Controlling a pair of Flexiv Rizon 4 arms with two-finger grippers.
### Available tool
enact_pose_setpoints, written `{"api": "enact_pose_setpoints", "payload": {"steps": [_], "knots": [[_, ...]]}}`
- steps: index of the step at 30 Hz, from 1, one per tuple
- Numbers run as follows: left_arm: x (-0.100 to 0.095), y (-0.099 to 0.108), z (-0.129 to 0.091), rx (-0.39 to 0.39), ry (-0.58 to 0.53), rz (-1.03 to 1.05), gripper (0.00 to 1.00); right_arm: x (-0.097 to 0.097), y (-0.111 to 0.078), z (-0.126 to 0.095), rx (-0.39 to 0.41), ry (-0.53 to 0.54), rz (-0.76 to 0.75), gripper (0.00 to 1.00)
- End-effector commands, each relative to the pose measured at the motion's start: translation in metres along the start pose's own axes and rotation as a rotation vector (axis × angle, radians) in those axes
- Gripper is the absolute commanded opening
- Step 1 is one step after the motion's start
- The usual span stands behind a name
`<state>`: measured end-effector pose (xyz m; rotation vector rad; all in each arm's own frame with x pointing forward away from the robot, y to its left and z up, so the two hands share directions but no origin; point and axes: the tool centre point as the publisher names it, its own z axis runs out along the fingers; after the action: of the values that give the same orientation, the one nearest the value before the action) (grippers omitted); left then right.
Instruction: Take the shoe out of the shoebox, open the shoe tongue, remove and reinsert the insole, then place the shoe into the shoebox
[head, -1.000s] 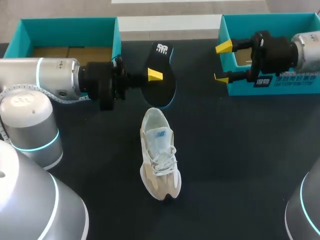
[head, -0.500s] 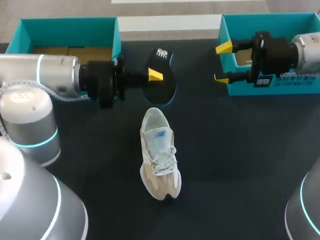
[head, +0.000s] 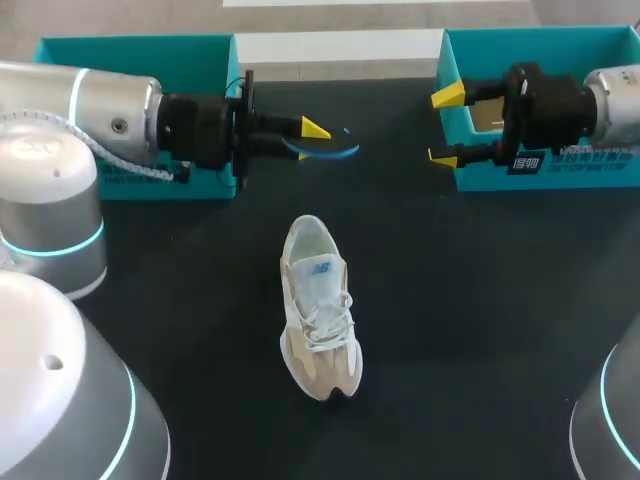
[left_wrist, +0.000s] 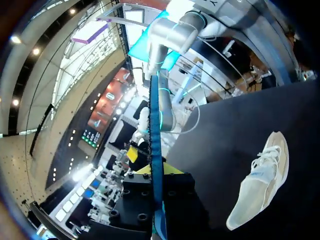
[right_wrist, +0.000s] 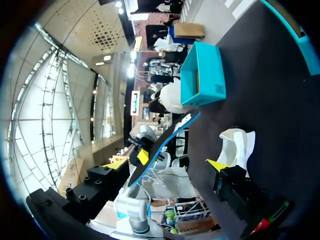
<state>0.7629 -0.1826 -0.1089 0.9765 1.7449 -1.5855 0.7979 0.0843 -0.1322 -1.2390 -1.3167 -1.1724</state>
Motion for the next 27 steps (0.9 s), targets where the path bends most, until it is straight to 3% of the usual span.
{"api": "enact_pose_setpoints", "payload": {"steps": [1, 15, 19, 20, 21, 23, 24, 27], "knots": [[-0.002, -0.005, -0.006, 0.155, 0.046, -0.860, 0.00, 0.000, -0.001, 0.001, -0.001, -0.004, 0.001, 1.00], [-0.002, -0.005, -0.006, 0.155, 0.046, -0.860, 0.00, 0.000, -0.001, 0.001, -0.001, -0.004, 0.001, 1.00], [-0.003, 0.005, -0.003, 0.044, 0.027, -1.148, 0.00, 0.000, -0.001, 0.001, -0.001, -0.004, 0.001, 1.00], [-0.004, 0.006, -0.004, 0.052, 0.022, -1.187, 0.00, 0.000, -0.001, 0.001, -0.001, -0.004, 0.001, 1.00], [-0.005, 0.009, -0.004, -0.009, 0.005, -1.282, 0.00, 0.000, -0.001, 0.001, -0.001, -0.004, 0.001, 1.00], [-0.006, 0.009, -0.006, 0.013, -0.022, -1.417, 0.00, 0.000, -0.001, 0.001, -0.001, -0.004, 0.001, 1.00], [-0.006, 0.011, -0.006, -0.036, -0.025, -1.468, 0.00, 0.000, -0.001, 0.001, -0.001, -0.004, 0.001, 1.00], [-0.007, 0.010, -0.009, -0.033, -0.062, -1.633, 0.00, 0.000, -0.001, 0.001, -0.001, -0.004, 0.001, 1.00]]}}
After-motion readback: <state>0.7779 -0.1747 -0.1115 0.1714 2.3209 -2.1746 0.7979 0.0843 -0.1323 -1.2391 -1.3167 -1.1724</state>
